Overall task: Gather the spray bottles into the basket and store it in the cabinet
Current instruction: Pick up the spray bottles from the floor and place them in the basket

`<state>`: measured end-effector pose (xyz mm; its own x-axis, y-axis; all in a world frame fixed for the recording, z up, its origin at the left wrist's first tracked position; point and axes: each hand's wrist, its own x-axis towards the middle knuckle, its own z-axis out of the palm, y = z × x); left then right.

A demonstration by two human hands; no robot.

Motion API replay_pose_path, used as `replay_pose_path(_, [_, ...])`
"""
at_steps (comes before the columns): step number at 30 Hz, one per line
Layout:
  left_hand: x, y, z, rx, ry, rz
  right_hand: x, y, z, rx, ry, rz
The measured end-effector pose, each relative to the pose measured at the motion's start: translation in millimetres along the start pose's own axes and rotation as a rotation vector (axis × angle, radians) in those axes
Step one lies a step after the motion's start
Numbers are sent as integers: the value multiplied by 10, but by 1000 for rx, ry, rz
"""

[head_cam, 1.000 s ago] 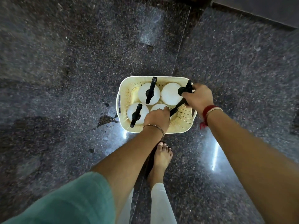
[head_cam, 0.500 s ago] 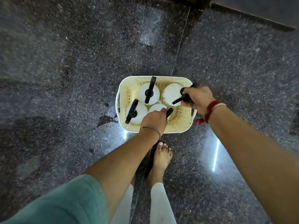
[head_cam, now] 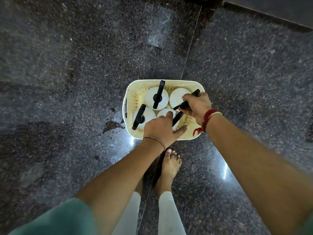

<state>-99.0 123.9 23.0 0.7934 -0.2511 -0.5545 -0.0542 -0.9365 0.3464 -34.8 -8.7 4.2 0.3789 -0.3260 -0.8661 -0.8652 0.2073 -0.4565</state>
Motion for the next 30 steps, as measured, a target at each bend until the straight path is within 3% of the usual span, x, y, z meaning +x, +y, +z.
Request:
replay_pose_path(3, [-13,-80,-304,18,321,61,5,23,-16,-9,-3,-11])
replay_pose_path(5, [161,-132,-505,170,432,-17,17,37,-11,-22,15,-23])
replay_pose_path(7, [400,-115,-656,254,257,-149,22,53,6,-63,36,-60])
replay_pose_path(10, [679,-67,-614,259,20,-113,28,82,14,-185,95,-131])
replay_pose_path(19, [705,-216,-536,256,135,50,35,153,-46,-341,158,-260])
replay_pose_path(30, [613,-302,-509,119,181,-29,-71,136,-29,-490,190,-305])
